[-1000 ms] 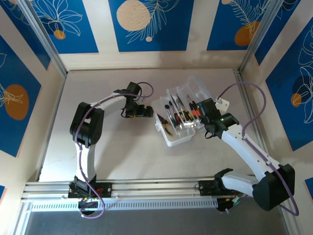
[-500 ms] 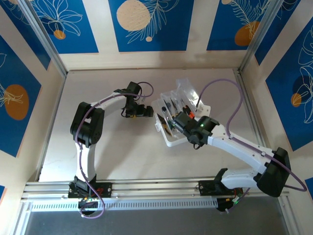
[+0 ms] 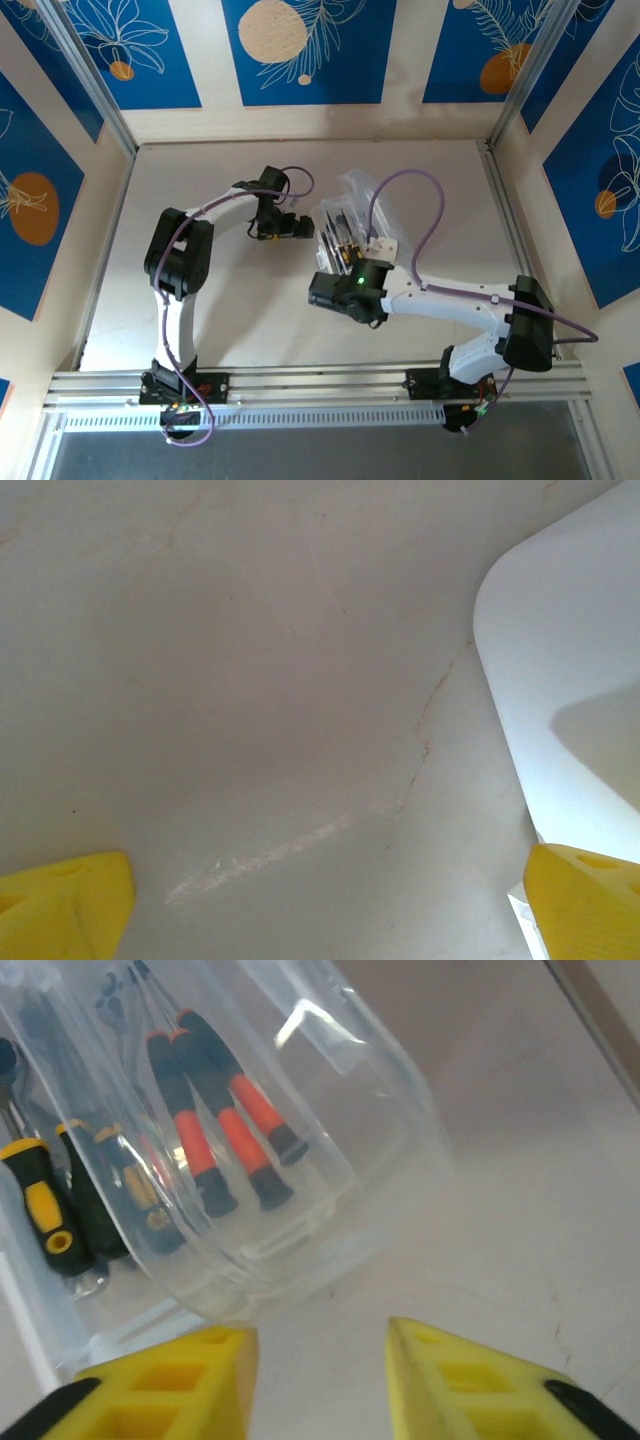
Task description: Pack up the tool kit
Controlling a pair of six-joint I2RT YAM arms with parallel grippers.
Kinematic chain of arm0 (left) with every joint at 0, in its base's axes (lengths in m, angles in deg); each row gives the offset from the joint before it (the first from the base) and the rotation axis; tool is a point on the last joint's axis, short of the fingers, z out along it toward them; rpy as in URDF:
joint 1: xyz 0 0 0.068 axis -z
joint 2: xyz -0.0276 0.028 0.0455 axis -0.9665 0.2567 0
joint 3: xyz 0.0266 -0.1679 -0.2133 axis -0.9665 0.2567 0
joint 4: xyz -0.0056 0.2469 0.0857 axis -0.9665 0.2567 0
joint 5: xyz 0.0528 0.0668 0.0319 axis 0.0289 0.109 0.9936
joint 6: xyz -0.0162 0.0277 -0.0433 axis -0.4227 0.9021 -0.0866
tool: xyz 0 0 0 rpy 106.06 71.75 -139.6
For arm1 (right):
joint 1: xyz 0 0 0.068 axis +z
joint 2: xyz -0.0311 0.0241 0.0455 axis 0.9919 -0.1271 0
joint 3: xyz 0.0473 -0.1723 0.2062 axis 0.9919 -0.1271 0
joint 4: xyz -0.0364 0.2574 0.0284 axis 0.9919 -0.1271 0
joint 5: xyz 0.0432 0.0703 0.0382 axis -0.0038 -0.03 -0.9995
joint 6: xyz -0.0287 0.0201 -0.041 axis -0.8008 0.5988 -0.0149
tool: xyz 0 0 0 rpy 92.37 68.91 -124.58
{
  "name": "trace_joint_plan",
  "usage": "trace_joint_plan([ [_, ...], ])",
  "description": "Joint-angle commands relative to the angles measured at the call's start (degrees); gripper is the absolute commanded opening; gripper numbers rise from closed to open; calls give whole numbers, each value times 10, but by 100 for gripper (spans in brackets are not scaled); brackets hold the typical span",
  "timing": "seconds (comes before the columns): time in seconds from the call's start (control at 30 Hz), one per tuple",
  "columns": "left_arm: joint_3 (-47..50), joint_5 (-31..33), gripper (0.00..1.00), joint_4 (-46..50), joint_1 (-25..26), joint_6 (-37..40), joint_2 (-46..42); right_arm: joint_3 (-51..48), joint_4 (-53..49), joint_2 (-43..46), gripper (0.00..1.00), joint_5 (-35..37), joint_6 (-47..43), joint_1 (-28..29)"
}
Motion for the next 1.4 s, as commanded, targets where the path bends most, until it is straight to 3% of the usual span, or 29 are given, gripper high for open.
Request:
trace_joint_plan([
  [0.0, -11, -57, 100, -58, 4, 25, 30, 24, -113, -24, 50, 15, 151, 34],
  [0.2, 0, -64, 100, -59, -4, 30, 24, 65, -229, -77, 83, 13, 294, 104],
  [0.3, 10, -70, 100, -68, -11, 23, 17, 75, -228, -77, 98, 10, 302, 118],
  [0.4, 41, -62, 100, -89, -19, 23, -10, 77, -228, -48, 99, 29, 270, 112],
  [0.47, 73, -57, 100, -110, -24, 38, -41, 79, -216, -13, 99, 44, 199, 93],
  [0.53, 111, -44, 100, -135, -28, 53, -82, 73, -131, 41, 99, 43, 26, 49],
  [0.6, 143, -30, 100, -151, -28, 70, -121, 32, 70, 126, 99, -17, -259, -24],
  [0.63, 158, -21, 100, -159, -27, 76, -141, -11, 196, 181, 99, -99, -406, -81],
  [0.67, 173, -13, 100, -166, -26, 83, -159, -51, 283, 232, 99, -196, -487, -149],
  [0.77, 221, 8, 100, -186, -20, 103, -210, -114, 381, 321, 99, -455, -593, -384],
  [0.83, 259, 22, 100, -213, -12, 113, -244, -110, 384, 308, 99, -599, -642, -531],
  [0.9, 305, 50, 100, -249, 5, 130, -281, -88, 380, 251, 99, -702, -697, -618],
  [1.1, 402, 96, 100, -340, 57, 171, -333, 24, 378, 33, 99, -782, -798, -632],
  [1.37, 440, 133, 100, -421, 124, 225, -282, 104, 385, -116, 99, -738, -836, -592],
])
